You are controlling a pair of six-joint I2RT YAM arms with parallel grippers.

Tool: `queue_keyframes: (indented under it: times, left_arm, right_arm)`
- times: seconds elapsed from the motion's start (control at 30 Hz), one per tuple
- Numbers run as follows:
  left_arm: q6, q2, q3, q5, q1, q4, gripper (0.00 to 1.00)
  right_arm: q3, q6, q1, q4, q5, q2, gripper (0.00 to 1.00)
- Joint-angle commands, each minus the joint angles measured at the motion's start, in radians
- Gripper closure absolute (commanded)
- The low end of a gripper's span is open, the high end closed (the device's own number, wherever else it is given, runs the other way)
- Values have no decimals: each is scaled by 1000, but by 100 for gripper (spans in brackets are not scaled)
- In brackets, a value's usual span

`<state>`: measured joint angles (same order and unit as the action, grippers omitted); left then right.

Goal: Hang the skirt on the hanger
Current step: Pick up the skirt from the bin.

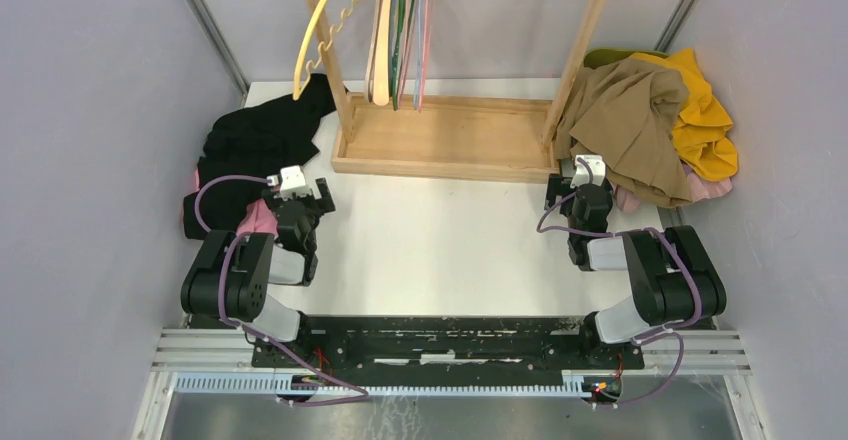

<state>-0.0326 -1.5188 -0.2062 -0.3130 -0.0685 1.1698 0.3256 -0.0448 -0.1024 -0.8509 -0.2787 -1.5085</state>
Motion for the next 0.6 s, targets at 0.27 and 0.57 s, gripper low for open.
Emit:
queue_keyframes:
  times: [0.27, 0.57]
  left_arm:
    - [-19, 1, 1, -18, 4, 65, 1]
    - [-19, 0, 1, -17, 2, 63, 1]
  right_arm:
    - [36, 7, 11, -19, 40, -4, 0]
    - [36, 7, 14, -18, 45, -3, 0]
